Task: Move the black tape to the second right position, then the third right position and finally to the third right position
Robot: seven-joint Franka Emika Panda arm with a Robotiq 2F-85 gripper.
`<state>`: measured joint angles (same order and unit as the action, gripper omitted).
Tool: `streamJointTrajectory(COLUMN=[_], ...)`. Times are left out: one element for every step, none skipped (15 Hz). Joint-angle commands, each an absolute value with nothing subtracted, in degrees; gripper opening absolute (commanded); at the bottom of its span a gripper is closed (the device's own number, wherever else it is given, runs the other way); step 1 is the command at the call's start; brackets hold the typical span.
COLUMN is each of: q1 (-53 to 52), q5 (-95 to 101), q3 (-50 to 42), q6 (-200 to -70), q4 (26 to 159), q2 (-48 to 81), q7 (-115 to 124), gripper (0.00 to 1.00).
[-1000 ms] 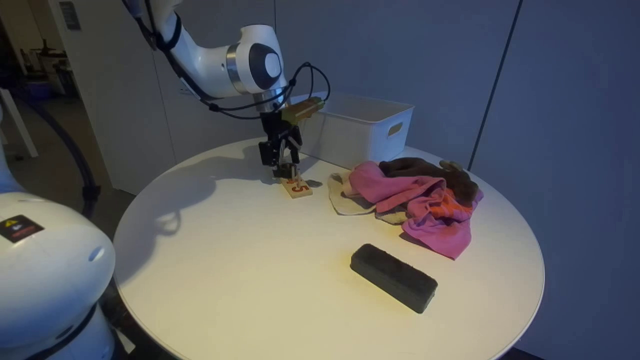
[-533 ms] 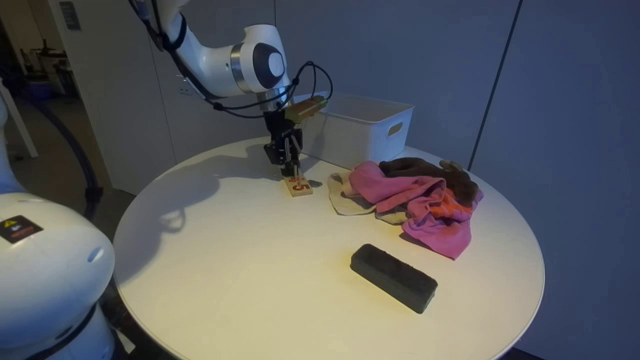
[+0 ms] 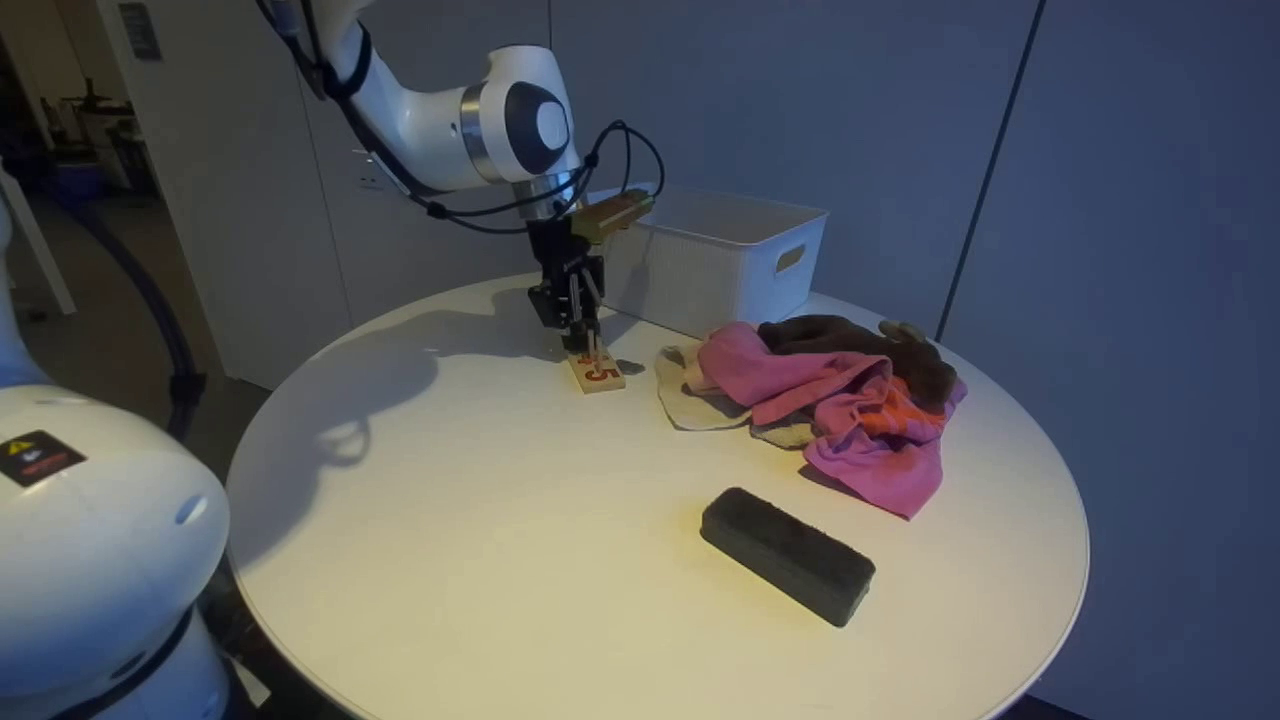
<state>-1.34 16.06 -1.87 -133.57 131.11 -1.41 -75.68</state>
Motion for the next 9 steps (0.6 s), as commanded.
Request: streamJointTrajectory(q1=[-0.9,-1.0,-1.1,-1.2,-1.3,-1.5,-1.7,-1.9,-2.1], q5=[16.5,17.4,18.3,19.3,19.9,20.4,20.7,21.2,21.7], q3=[-1.4,-1.4,-1.4,-1.4,-1.4,-1.4,-1.4,-1.2,-1.0], q6=[-134.1,-135.9,-137.7,-139.5,-140.5,-142.0,-143.4,-144.5,-145.5], q4=[134.0,135.4,136.5,137.2,137.7,138.1,138.6,138.7,138.9], q2=[-7.2,-8.7,-10.0,-10.8,-11.4,-11.5,-11.7,-11.4,-11.0], q7=[-78.6,-78.8,-79.2,-79.7,-80.0,-80.5,-81.1,-81.2,-81.6], gripper=[0.26,0.26,0.26,0.26,0.26,0.26,0.26,0.26,0.26])
